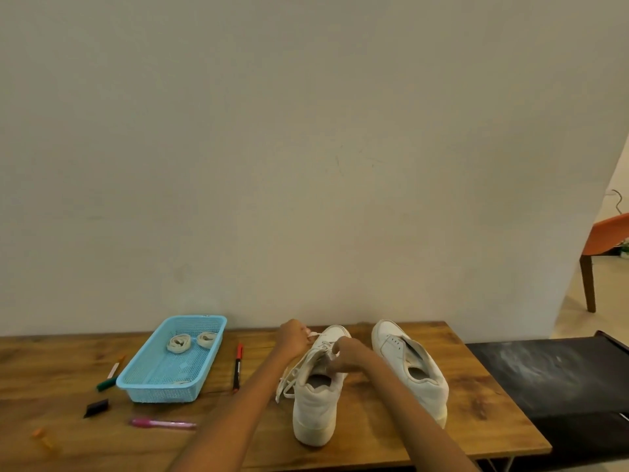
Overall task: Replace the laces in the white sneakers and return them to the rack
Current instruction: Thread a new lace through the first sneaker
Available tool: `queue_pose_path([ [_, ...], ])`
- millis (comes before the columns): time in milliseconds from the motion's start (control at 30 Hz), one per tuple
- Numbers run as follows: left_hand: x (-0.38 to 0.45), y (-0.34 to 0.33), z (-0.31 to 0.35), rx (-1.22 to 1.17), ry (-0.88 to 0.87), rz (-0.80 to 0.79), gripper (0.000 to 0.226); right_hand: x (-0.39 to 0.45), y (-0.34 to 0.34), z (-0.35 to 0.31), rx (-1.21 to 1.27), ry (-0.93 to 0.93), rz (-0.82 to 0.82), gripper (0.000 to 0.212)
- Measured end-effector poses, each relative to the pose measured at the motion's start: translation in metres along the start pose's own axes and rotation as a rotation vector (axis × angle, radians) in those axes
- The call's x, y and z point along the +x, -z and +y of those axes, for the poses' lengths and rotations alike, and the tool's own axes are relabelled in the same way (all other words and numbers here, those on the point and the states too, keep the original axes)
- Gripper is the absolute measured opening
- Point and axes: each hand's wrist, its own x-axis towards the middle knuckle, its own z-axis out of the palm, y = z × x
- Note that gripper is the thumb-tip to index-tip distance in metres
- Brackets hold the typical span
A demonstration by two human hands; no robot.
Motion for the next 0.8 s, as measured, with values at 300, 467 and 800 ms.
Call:
queue_pose_path([
  [300,-0.016,-0.055,0.004,-0.282,0.076,0.246,0.019,0.012,-0.066,0.012,0.459,0.0,0.624,0.013],
  [467,-0.021,-0.058,0.003,-0.284,0.069,0.276,0.017,0.018,-0.079,0.018,0.807,0.007,0.726,0.019],
  [800,-0.024,-0.061,0.001,-0.203,0.066,0.302,0.019,0.021,-0.085,0.019,0.927,-0.002,0.748,0.02],
])
